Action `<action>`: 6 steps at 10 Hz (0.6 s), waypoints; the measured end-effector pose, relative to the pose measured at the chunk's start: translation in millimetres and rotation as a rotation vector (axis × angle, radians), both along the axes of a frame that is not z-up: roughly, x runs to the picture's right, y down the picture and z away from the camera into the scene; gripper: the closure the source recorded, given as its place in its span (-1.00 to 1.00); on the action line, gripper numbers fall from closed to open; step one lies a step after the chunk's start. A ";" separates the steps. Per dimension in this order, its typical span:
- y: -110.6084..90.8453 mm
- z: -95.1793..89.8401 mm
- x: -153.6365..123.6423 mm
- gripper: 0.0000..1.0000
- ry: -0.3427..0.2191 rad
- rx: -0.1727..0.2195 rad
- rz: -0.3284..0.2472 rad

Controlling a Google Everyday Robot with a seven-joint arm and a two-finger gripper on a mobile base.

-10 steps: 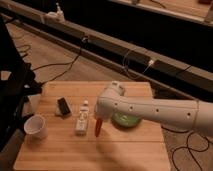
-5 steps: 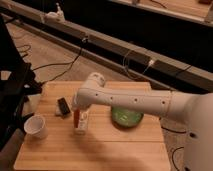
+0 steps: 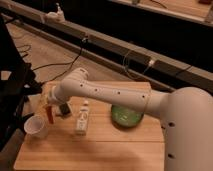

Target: Place the pepper in the ceramic cup

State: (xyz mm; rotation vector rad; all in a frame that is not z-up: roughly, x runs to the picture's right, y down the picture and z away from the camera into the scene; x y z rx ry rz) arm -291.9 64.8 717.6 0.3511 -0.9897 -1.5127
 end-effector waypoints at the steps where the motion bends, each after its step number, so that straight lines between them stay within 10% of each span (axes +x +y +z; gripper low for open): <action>1: -1.4 -2.1 -3.9 1.00 -0.016 0.006 -0.002; 4: -8.6 3.2 4.1 1.00 0.022 0.024 0.010; 6: -38.7 11.5 12.0 1.00 0.084 0.111 0.045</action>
